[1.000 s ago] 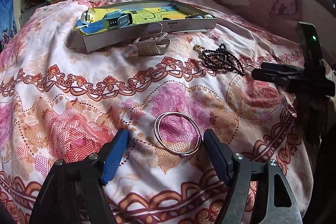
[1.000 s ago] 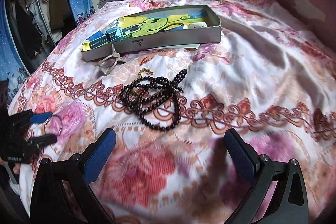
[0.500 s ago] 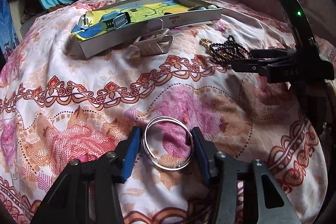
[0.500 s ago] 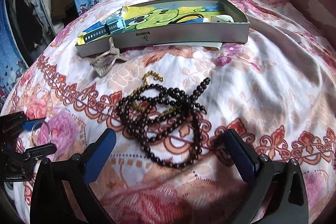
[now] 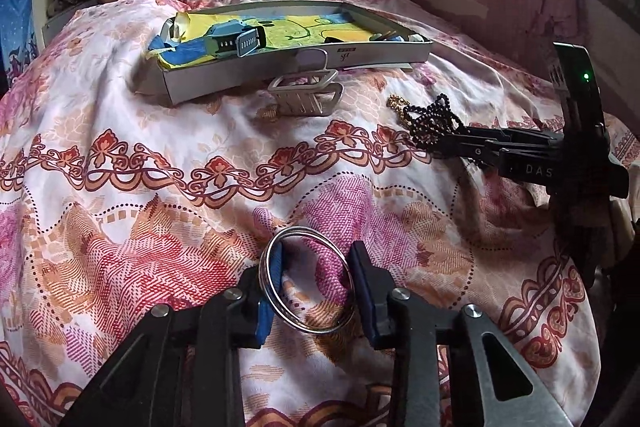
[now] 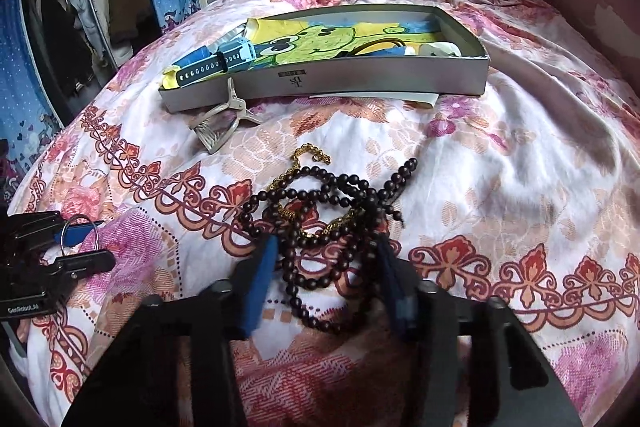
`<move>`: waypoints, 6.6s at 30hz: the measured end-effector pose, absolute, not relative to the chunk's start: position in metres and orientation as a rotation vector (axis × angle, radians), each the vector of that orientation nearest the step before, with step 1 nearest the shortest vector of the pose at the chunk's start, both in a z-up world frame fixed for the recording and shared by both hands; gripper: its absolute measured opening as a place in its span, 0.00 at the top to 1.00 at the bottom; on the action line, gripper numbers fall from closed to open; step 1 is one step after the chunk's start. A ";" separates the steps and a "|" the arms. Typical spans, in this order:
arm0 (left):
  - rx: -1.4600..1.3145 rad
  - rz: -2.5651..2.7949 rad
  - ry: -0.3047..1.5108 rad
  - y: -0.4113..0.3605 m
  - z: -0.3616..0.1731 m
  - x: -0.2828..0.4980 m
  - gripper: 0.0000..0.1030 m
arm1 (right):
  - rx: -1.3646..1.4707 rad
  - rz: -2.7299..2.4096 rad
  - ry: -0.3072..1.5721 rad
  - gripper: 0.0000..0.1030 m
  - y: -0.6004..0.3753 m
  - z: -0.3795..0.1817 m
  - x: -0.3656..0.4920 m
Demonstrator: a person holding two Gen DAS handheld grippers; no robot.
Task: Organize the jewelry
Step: 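Grasp the silver bangles with the left tool while the right tool grasps the black bead bracelet, then lift the bangles with the left tool while the right tool lifts the bead bracelet, then lower both items into the grey tray and open both tools, then lift both open tools away from the tray, then move the left tool toward the grey buckle while the right tool approaches the gold chain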
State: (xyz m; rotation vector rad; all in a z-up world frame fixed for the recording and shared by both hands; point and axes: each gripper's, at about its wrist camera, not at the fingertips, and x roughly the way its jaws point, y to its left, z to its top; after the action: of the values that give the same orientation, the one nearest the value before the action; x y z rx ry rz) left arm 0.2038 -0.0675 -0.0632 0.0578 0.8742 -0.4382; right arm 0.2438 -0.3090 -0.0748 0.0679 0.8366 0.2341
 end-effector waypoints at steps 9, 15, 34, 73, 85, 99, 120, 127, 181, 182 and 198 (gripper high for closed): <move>0.021 -0.443 0.849 -0.061 -0.060 0.202 0.82 | 0.037 0.342 0.872 0.90 -0.293 -0.075 0.219; -0.008 -0.444 0.830 -0.058 -0.057 0.200 0.90 | -0.074 0.410 0.821 0.90 -0.267 -0.061 0.199; -0.007 -0.454 0.694 -0.059 -0.034 0.182 0.96 | -0.081 0.455 0.657 0.91 -0.258 -0.032 0.184; -0.061 -0.341 0.728 -0.139 0.027 0.393 0.97 | 0.221 0.230 0.296 0.91 -0.367 0.047 0.345; -0.056 -0.279 0.886 -0.176 -0.031 0.431 0.97 | 0.305 0.219 0.517 0.91 -0.397 -0.033 0.411; -0.152 -0.161 0.861 -0.153 -0.014 0.426 0.18 | 0.284 0.197 0.503 0.55 -0.394 -0.036 0.404; -0.159 -0.095 0.469 -0.100 0.117 0.284 0.00 | 0.076 0.149 0.286 0.01 -0.348 0.100 0.269; -0.142 -0.119 0.391 -0.086 0.137 0.222 0.00 | 0.101 0.146 0.206 0.01 -0.333 0.127 0.196; 0.037 -0.103 0.673 -0.034 -0.007 0.128 0.00 | -0.013 0.089 0.672 0.01 -0.289 -0.017 0.099; 0.038 -0.101 0.673 -0.034 -0.007 0.129 0.00 | -0.014 0.084 0.670 0.01 -0.289 -0.016 0.100; 0.053 -0.096 0.692 -0.038 -0.014 0.167 0.00 | -0.043 0.044 0.668 0.01 -0.288 -0.018 0.125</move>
State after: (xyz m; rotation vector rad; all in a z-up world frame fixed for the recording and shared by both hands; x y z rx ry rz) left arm 0.1669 -0.0379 -0.0144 0.0531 0.6916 -0.0962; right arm 0.1248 -0.2882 -0.0178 -0.0434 0.6676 0.0442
